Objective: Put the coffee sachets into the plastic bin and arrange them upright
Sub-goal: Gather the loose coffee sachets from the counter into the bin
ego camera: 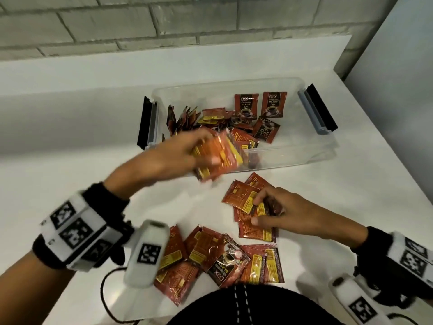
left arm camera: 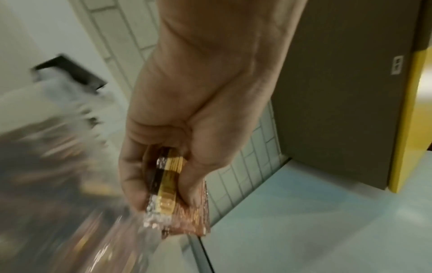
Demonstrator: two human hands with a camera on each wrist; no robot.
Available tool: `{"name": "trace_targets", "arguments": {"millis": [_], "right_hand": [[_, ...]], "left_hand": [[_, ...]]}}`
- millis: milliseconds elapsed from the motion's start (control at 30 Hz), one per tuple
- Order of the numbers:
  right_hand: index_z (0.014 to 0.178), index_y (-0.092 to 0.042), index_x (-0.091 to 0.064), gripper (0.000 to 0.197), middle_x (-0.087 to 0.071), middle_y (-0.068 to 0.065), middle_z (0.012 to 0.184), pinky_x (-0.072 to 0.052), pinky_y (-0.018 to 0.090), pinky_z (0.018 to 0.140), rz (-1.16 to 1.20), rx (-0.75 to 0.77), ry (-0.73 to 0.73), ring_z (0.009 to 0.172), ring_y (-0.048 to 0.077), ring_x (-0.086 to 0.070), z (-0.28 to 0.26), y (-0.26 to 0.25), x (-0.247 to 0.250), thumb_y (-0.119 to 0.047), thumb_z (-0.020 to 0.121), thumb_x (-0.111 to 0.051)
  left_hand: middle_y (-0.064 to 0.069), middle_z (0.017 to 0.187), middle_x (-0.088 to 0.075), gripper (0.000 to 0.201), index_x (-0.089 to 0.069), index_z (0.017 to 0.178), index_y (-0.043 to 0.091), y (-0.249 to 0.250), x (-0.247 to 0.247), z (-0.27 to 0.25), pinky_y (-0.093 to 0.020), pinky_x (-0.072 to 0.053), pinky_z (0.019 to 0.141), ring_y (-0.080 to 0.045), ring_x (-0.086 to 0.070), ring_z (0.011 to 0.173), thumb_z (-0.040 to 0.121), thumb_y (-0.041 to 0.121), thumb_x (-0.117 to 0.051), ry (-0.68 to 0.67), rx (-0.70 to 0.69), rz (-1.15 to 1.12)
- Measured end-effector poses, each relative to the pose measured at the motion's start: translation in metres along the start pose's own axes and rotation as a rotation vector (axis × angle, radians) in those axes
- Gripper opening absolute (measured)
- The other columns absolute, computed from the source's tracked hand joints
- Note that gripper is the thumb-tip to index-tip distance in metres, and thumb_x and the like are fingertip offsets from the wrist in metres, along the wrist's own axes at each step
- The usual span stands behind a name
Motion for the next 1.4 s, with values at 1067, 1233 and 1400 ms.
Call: {"name": "trace_targets", "arguments": {"millis": [1067, 1233, 1400], "right_hand": [[0.121, -0.006, -0.04, 0.032, -0.058, 0.015, 0.109, -0.059, 0.028, 0.067, 0.733, -0.013, 0.079, 0.094, 0.02, -0.061, 0.053, -0.114, 0.09, 0.006, 0.091, -0.042], [0.082, -0.009, -0.039, 0.022, -0.047, 0.011, 0.095, -0.059, 0.025, 0.062, 0.661, -0.06, 0.045, 0.084, 0.019, -0.054, 0.091, -0.13, 0.077, 0.012, 0.089, -0.037], [0.088, -0.007, -0.044, 0.018, -0.05, 0.01, 0.099, -0.057, 0.021, 0.068, 0.521, -0.095, 0.059, 0.088, 0.016, -0.055, 0.113, -0.127, 0.068, 0.011, 0.091, -0.042]], "left_hand": [[0.009, 0.087, -0.061, 0.012, -0.059, 0.087, 0.03, -0.004, 0.027, -0.021, -0.021, -0.044, 0.067, -0.007, -0.057, 0.083, 0.083, 0.041, -0.061, 0.039, -0.06, 0.438], [0.022, 0.117, -0.036, 0.062, -0.035, 0.117, 0.045, -0.059, -0.035, -0.061, -0.017, -0.04, 0.083, 0.003, -0.036, 0.103, 0.065, 0.078, -0.041, -0.25, 0.122, 0.667], [0.011, 0.137, -0.012, 0.09, -0.008, 0.142, 0.039, -0.091, -0.084, -0.086, -0.037, -0.044, 0.095, -0.012, -0.022, 0.123, 0.07, 0.076, -0.049, -0.148, 0.182, 0.745]]}}
Point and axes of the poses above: each hand's wrist, its own z-axis towards the middle knuckle, its own x-axis out of the back of the hand, y = z × x, the point moved 7 cm from there along z, towards the middle knuckle
